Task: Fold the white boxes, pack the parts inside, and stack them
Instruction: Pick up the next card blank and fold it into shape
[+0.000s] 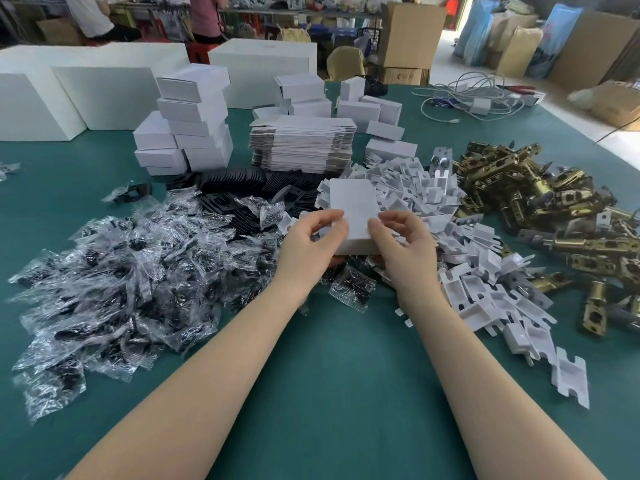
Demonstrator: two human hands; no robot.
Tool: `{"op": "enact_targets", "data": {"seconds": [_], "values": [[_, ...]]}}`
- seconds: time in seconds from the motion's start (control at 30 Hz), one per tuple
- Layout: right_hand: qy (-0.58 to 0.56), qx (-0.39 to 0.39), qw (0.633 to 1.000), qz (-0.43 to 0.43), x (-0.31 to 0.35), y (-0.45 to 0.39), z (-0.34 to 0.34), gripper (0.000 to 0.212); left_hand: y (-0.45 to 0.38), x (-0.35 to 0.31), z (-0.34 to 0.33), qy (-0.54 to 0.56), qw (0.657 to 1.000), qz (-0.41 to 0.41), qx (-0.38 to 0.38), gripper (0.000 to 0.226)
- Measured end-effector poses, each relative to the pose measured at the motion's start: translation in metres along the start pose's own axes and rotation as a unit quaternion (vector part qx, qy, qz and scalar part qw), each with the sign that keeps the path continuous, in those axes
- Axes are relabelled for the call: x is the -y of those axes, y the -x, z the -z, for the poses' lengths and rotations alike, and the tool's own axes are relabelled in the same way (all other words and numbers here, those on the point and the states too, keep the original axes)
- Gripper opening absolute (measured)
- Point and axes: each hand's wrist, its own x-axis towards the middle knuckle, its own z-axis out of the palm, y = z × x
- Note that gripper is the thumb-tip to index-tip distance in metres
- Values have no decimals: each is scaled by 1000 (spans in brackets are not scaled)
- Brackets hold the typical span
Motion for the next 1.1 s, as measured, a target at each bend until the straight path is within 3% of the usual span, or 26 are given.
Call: {"op": "enact_targets", "data": {"seconds": [0.13, 0.3, 0.57, 1.1], "values": [[-13, 11, 1000, 16, 2, 2, 0, 25, 2, -2, 0, -55, 997, -62, 4, 27], [-90, 20, 996, 5, 4, 2, 2, 27, 5, -6, -2, 10, 996, -90, 11, 30], [-173, 62, 983, -23, 4, -2, 4, 30, 3, -9, -4, 127, 991, -30, 37, 38], [-163, 130, 978, -13, -1, -6, 10, 41, -2, -1, 0, 184, 979, -21, 86, 62]]}}
